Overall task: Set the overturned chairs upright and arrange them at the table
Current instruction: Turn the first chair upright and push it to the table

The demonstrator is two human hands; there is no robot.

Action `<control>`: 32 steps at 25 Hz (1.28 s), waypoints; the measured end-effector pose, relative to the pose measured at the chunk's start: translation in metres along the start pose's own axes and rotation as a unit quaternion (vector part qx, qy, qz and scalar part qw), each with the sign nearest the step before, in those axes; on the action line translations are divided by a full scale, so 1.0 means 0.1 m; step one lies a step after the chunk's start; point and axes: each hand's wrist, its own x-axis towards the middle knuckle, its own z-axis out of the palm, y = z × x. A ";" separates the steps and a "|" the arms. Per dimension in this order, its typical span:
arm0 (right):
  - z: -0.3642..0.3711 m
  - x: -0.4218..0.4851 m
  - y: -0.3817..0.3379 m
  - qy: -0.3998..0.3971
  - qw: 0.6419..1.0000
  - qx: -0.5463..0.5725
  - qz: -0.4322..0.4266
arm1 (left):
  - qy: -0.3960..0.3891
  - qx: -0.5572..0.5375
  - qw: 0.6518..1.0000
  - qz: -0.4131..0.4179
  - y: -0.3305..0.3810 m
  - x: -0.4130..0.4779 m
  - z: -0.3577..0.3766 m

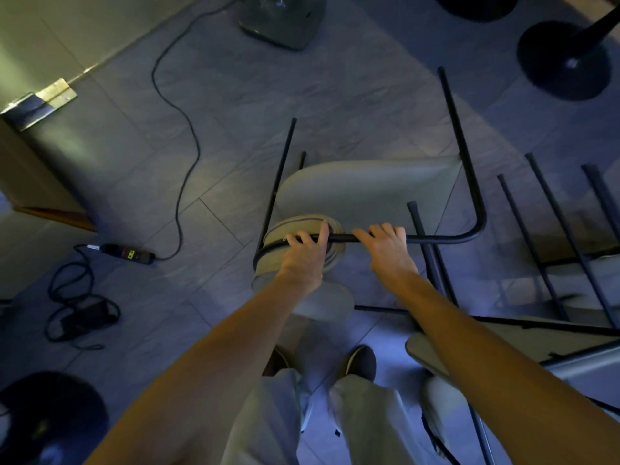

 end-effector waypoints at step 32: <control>-2.36 4.50 1.67 -0.075 0.987 0.007 0.142 | 0.148 0.005 0.985 0.083 -1.07 3.02 -4.35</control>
